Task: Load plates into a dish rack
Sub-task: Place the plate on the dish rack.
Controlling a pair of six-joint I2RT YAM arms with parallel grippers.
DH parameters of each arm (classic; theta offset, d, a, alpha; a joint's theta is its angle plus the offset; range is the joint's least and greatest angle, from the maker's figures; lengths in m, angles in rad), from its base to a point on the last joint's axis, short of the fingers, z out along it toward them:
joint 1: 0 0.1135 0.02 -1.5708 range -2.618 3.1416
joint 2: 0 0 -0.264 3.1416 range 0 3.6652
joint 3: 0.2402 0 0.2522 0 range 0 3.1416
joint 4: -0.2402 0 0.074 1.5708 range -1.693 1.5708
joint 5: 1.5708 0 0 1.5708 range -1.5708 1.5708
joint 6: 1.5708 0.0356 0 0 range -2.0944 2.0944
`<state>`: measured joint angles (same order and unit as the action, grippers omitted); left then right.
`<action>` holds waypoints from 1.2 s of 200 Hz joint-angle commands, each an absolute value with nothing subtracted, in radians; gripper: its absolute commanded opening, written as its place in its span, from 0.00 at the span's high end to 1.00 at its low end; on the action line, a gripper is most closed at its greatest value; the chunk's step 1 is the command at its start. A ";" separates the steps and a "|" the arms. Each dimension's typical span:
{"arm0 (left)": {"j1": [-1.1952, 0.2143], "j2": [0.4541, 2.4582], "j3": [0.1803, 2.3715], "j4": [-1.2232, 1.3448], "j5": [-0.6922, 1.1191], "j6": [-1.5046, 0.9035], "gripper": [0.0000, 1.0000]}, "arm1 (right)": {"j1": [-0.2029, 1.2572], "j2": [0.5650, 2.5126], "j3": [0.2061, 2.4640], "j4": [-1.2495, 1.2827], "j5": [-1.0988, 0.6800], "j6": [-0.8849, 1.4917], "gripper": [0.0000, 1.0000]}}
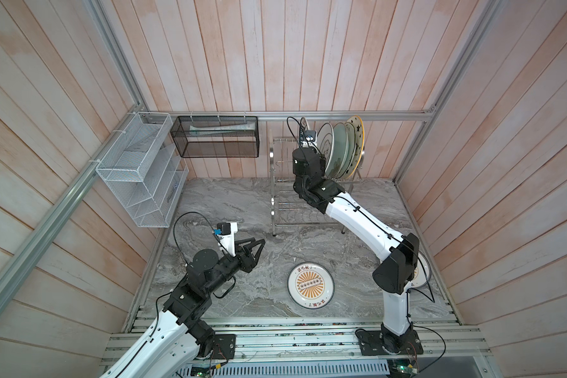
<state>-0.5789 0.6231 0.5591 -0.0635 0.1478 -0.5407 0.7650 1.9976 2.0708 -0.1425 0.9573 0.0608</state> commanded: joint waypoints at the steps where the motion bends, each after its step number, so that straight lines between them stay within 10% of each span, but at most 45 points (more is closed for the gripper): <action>1: -0.584 0.611 0.548 -0.073 0.140 -0.518 0.49 | 0.778 2.013 2.114 -0.139 0.984 0.090 1.00; 87: -0.584 0.609 0.550 -0.078 0.143 -0.513 0.49 | 0.782 2.008 2.113 -0.173 0.959 0.126 1.00; 240: -0.584 0.600 0.552 -0.086 0.141 -0.514 0.48 | 0.792 1.964 2.080 -0.153 0.957 0.098 0.61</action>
<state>-0.5789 0.6102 0.5591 -0.0757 0.1478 -0.5339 0.7849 1.9991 2.0823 -0.1852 0.9451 0.1177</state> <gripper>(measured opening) 0.525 0.370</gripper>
